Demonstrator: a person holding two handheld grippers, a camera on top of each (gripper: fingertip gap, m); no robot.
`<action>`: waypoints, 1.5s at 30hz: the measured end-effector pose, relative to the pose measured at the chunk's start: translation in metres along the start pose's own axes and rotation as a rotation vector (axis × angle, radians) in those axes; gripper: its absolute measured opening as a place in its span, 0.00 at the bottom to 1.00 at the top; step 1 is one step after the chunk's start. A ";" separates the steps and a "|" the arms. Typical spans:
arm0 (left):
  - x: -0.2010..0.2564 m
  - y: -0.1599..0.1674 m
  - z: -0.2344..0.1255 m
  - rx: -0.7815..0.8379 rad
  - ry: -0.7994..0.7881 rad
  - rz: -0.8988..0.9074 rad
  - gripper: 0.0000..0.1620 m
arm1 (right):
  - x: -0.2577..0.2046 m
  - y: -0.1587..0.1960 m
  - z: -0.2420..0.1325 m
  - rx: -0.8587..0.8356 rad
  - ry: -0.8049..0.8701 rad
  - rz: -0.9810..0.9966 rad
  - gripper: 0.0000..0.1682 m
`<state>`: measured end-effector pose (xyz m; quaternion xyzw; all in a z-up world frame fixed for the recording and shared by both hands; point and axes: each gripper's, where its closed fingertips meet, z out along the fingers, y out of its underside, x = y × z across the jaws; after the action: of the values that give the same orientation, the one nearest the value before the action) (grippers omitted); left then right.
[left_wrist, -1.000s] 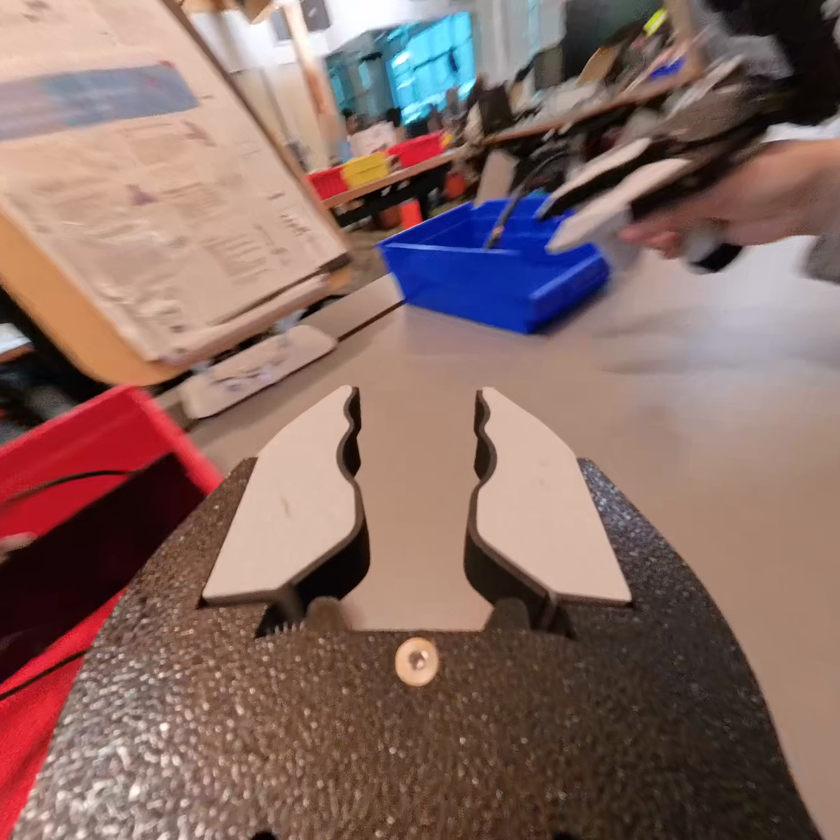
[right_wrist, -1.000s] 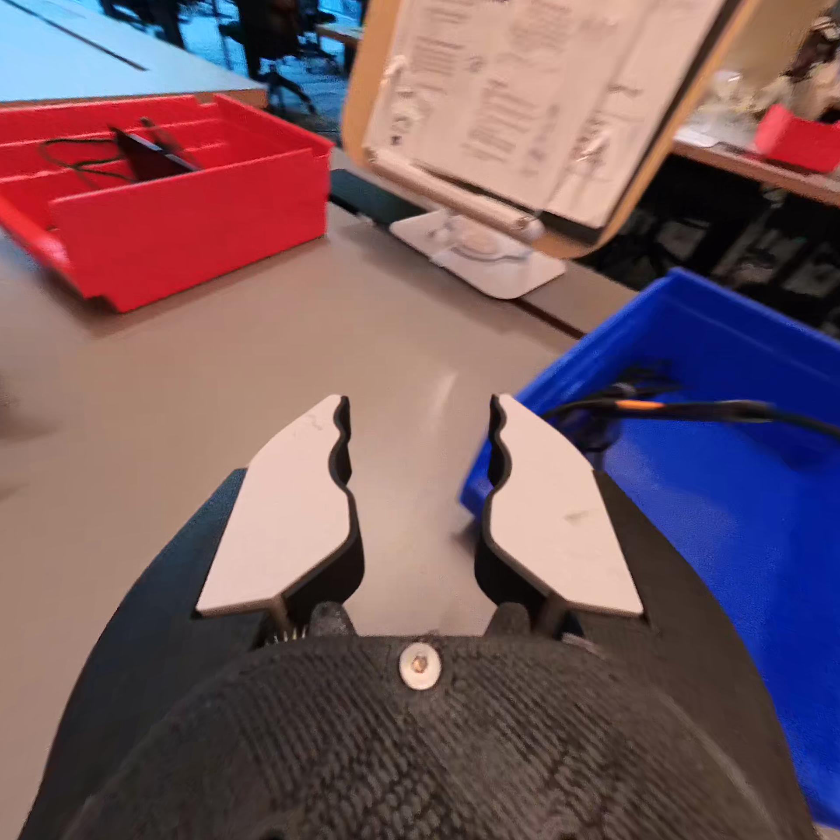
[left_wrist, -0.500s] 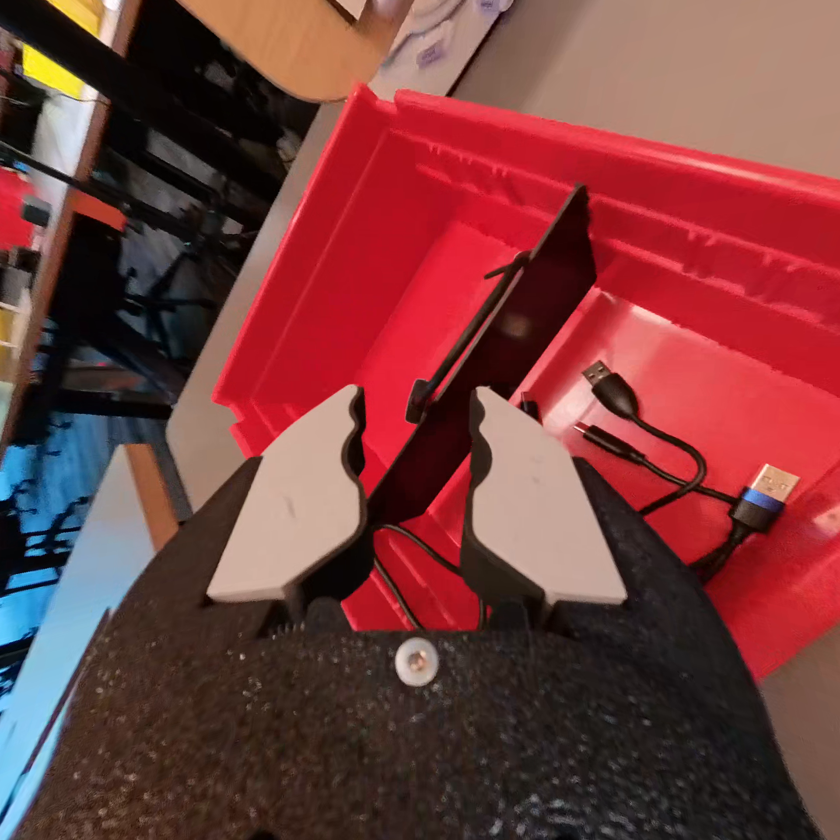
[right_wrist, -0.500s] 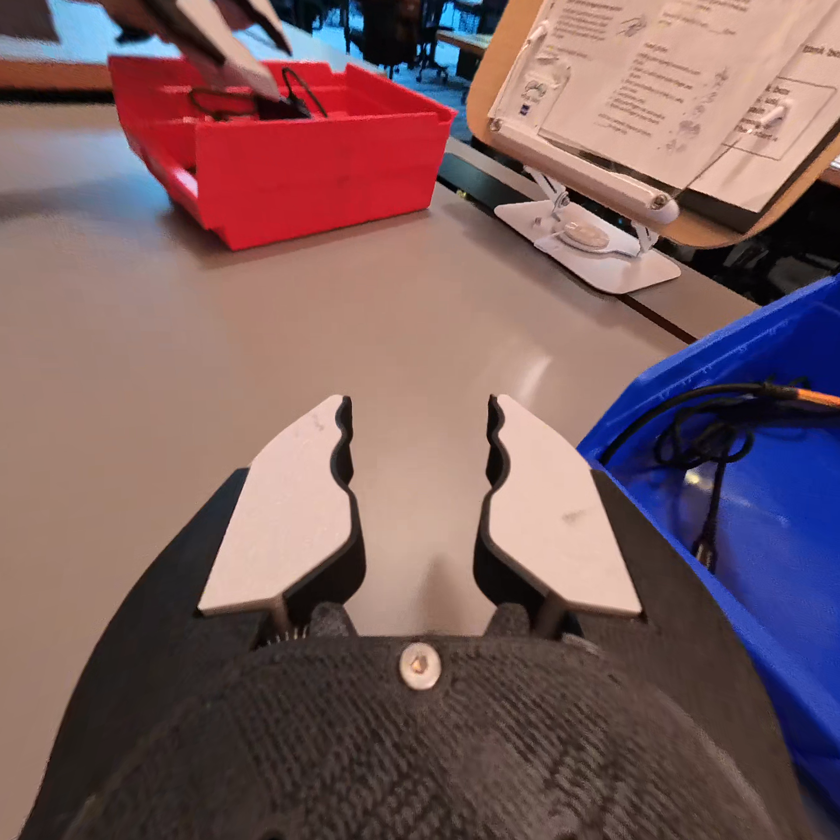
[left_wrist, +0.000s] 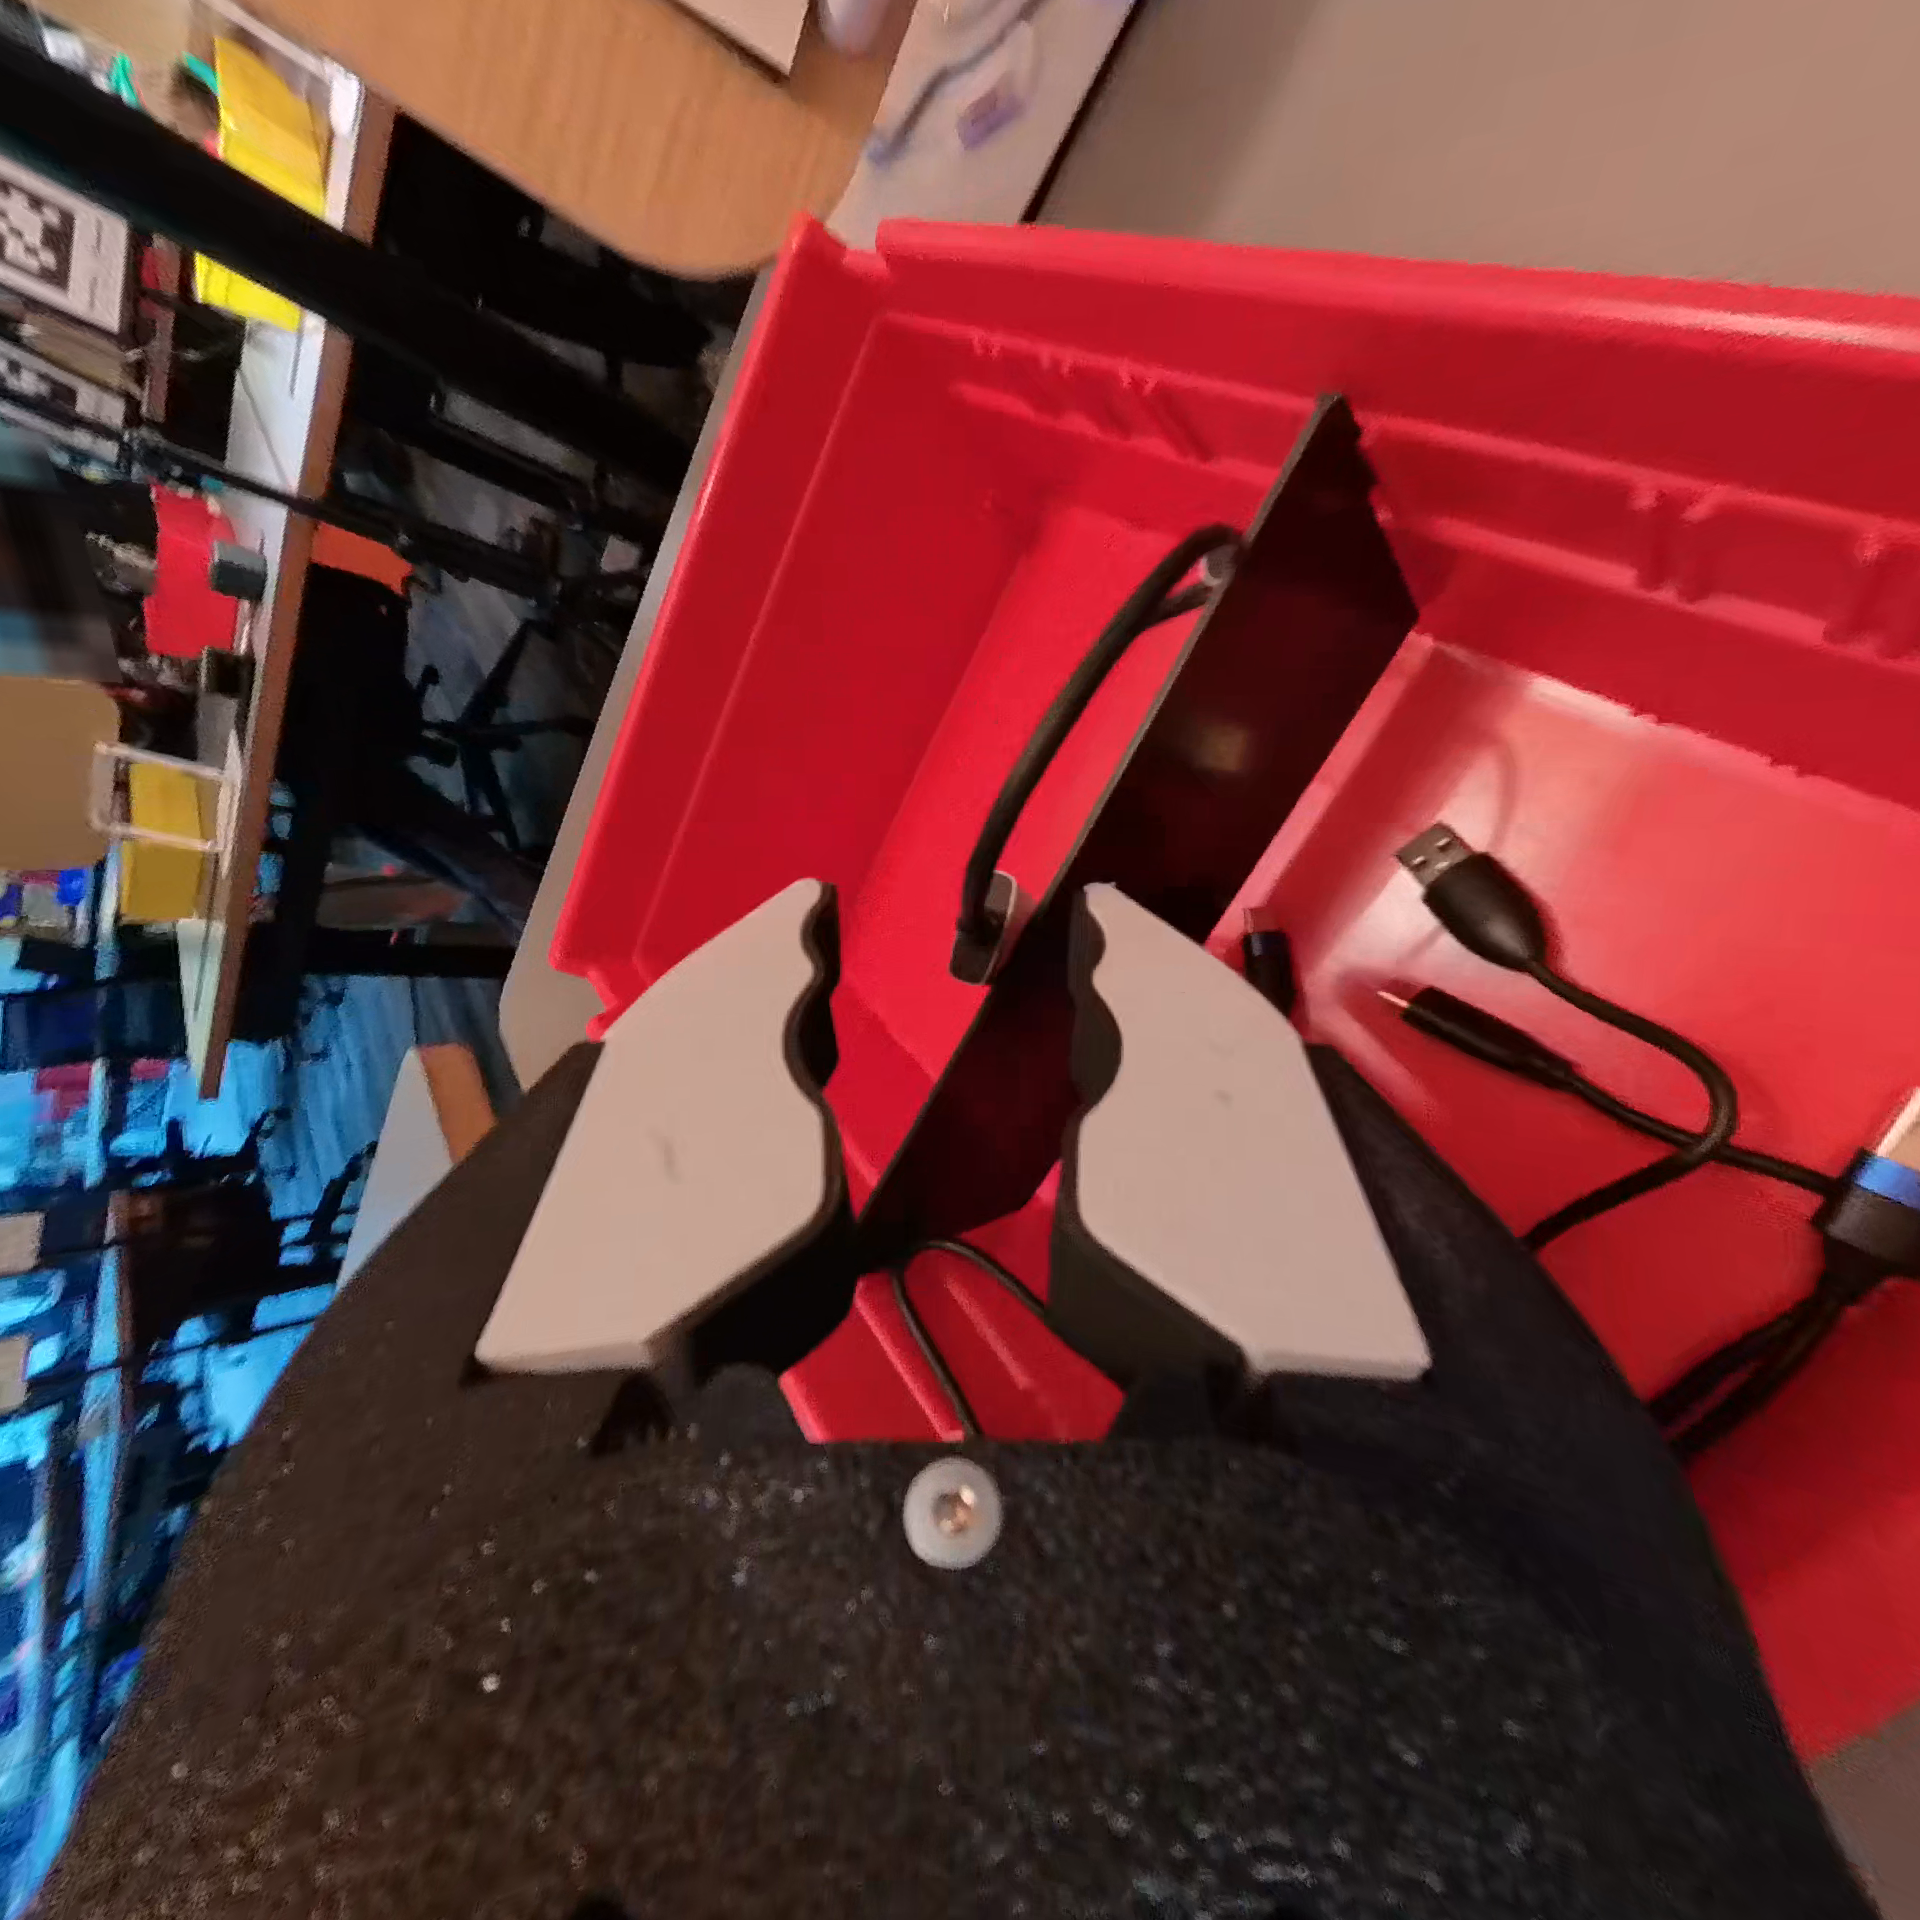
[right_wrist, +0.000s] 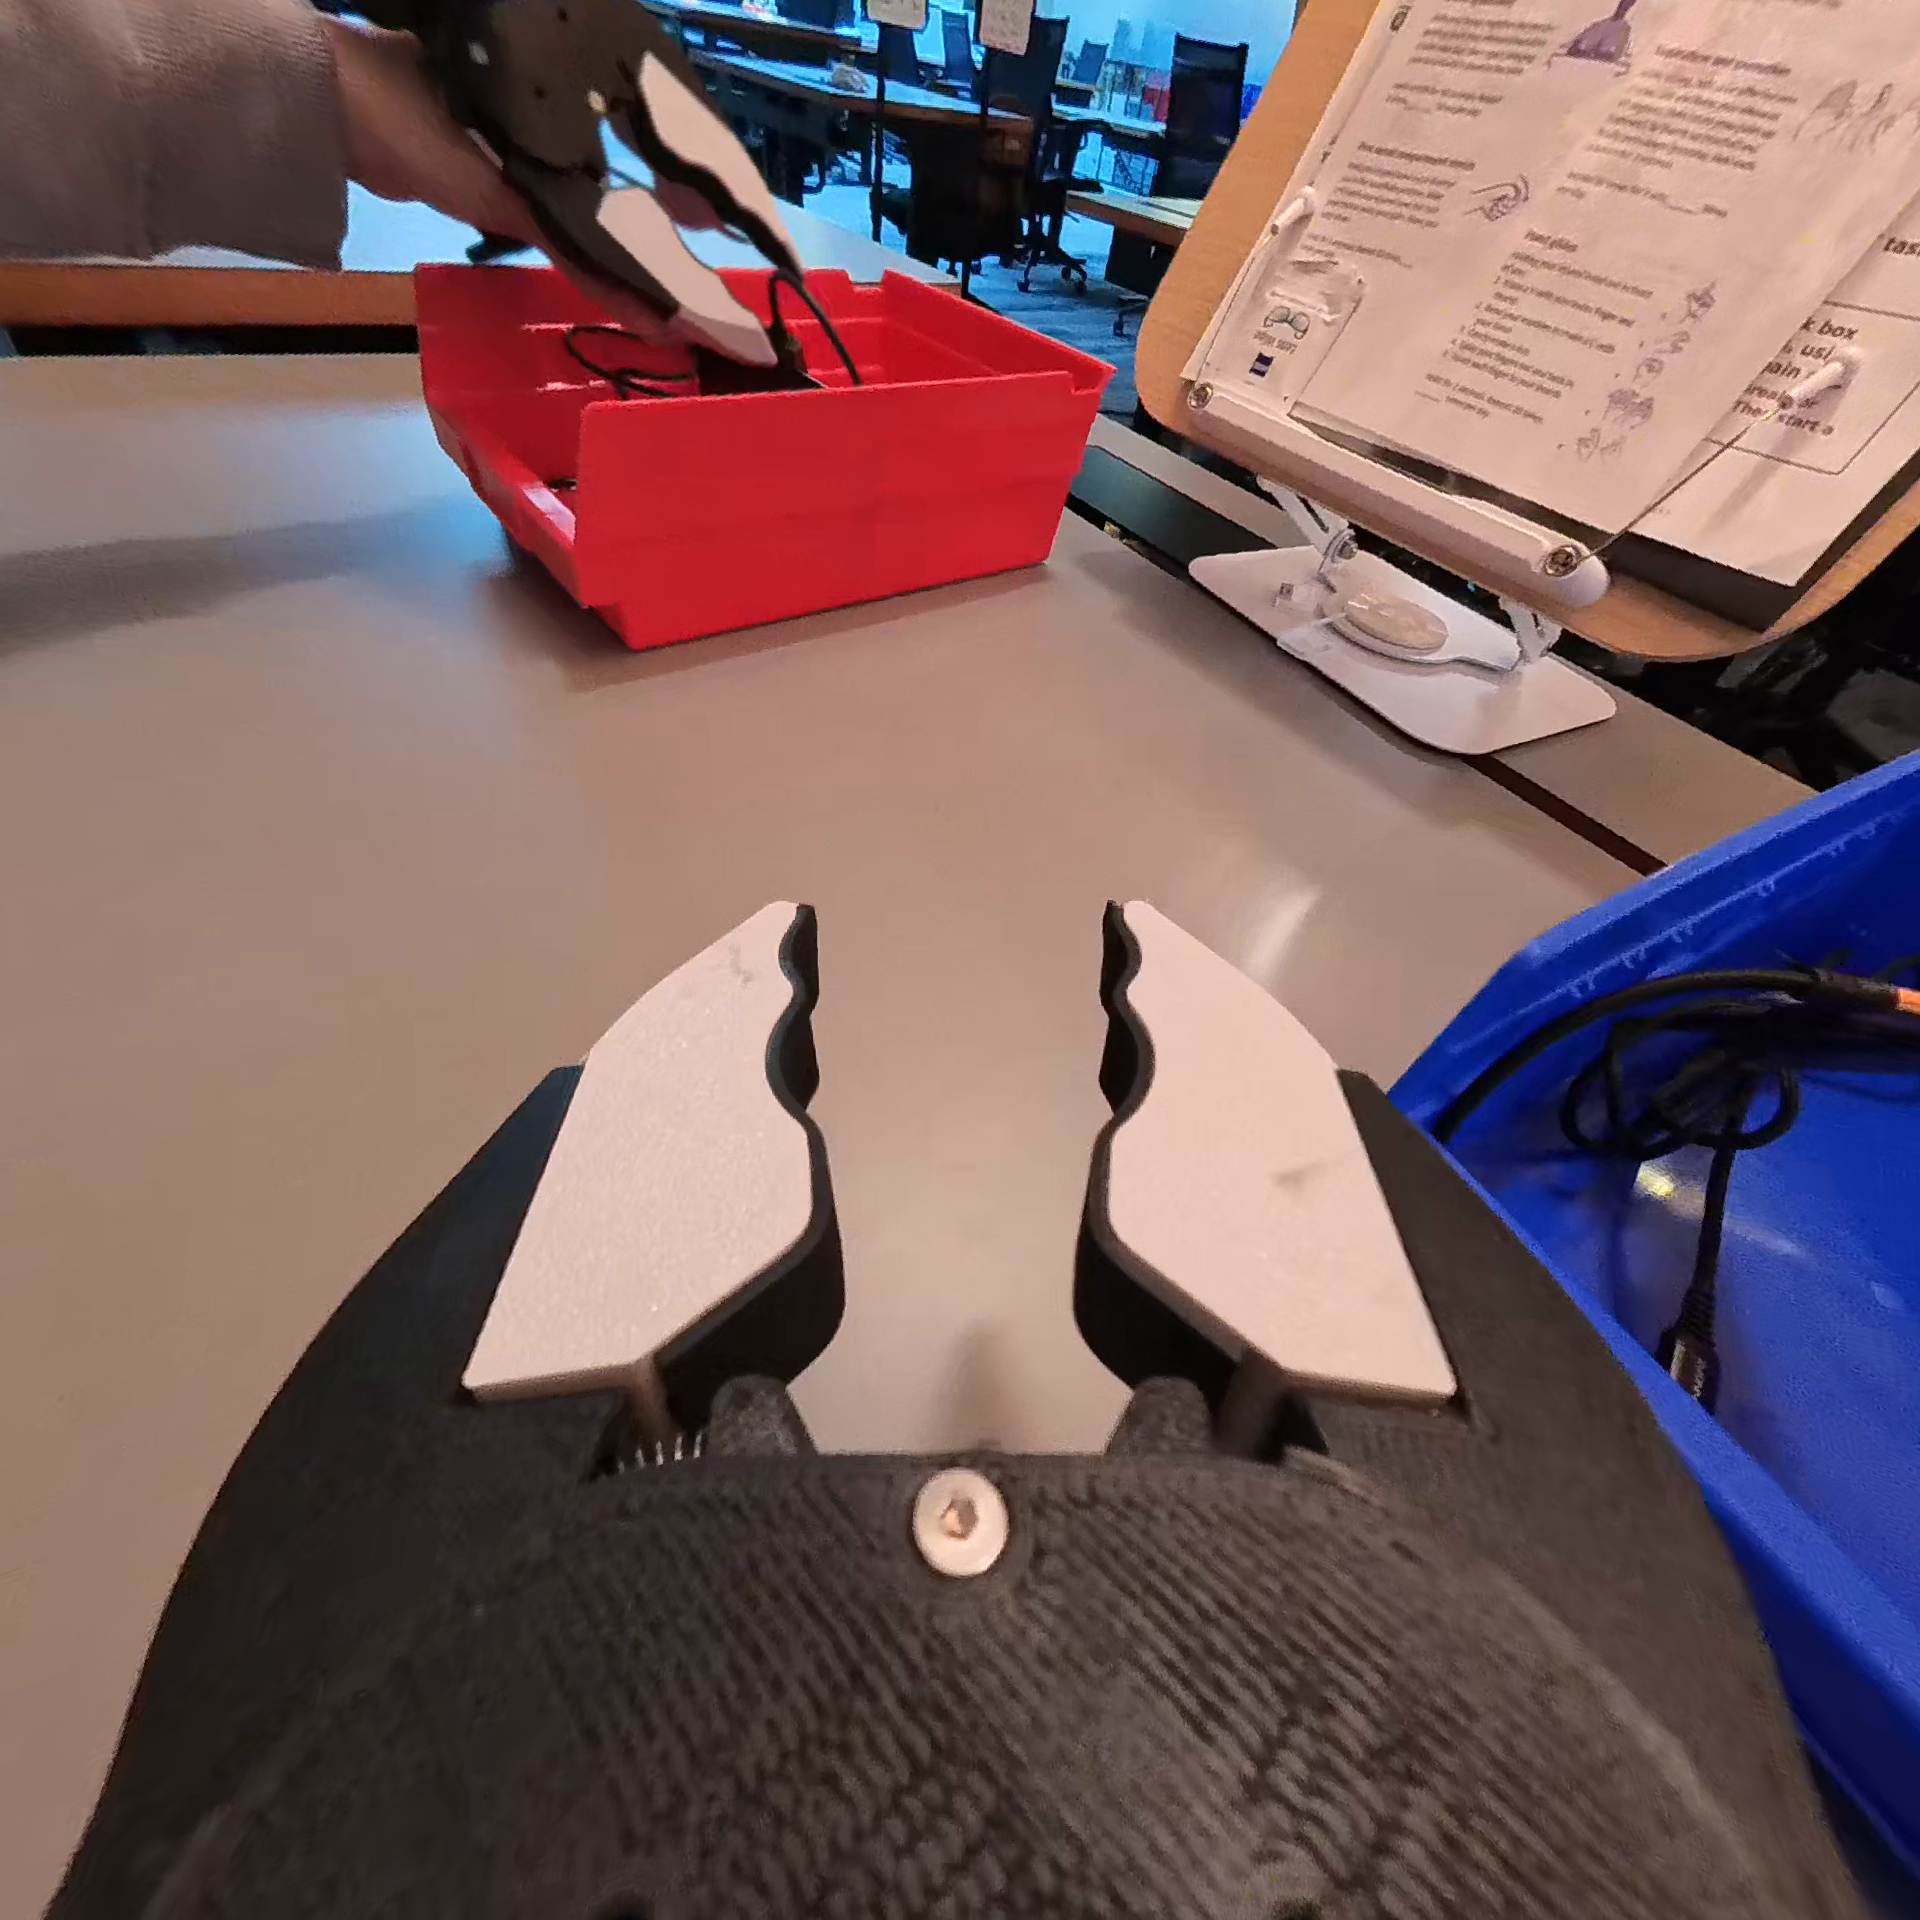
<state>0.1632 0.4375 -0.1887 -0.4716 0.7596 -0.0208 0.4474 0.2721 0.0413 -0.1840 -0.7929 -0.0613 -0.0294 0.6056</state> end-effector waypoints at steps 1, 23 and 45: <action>-0.001 0.001 0.002 -0.026 -0.011 0.006 0.23 | -0.001 -0.001 0.000 0.001 -0.002 -0.006 0.31; 0.076 -0.192 -0.185 0.493 -0.813 0.833 0.02 | -0.037 -0.071 0.014 0.410 -0.292 0.665 0.35; 0.257 -0.215 -0.174 0.805 -0.655 1.124 0.11 | -0.088 -0.072 0.021 0.446 -0.822 0.920 0.05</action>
<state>0.1520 0.0614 -0.1568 0.2030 0.6476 0.0758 0.7305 0.1748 0.0748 -0.1312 -0.5402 0.0532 0.5515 0.6334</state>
